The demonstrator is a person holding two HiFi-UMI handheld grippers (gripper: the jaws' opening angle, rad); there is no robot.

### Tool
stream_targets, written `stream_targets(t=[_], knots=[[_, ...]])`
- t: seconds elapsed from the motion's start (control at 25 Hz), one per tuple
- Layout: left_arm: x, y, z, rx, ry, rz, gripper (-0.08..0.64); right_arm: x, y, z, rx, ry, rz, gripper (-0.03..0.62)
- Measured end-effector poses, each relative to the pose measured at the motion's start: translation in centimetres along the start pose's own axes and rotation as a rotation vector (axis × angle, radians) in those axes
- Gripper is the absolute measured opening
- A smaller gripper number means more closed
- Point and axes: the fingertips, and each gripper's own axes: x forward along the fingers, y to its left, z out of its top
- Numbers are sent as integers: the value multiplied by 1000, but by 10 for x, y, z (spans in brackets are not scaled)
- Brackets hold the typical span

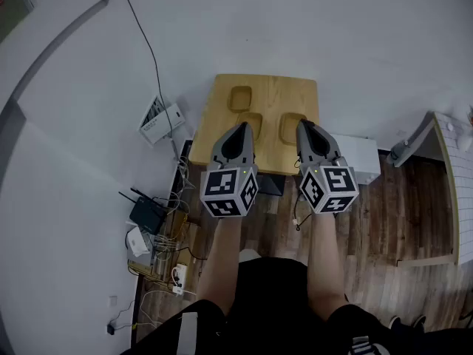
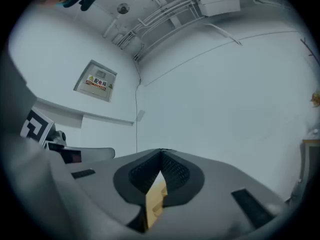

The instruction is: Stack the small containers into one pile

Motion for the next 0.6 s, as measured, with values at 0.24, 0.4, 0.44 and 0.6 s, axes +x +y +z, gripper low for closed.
stream_targets(t=[0.24,0.4,0.44,0.6], knots=[[9,-7,-1,10,13,1,6,3,-11,2,14,4,7,3],[15,-9,-1,19,24,-5,6,6,-15,2,20,3,8,3],[16,-8,-1,22,27,-5,6,7,-16,2,22,4,9,3],[22,1,1,19,22,10,6,16,-22,3,45,-4,13,5]])
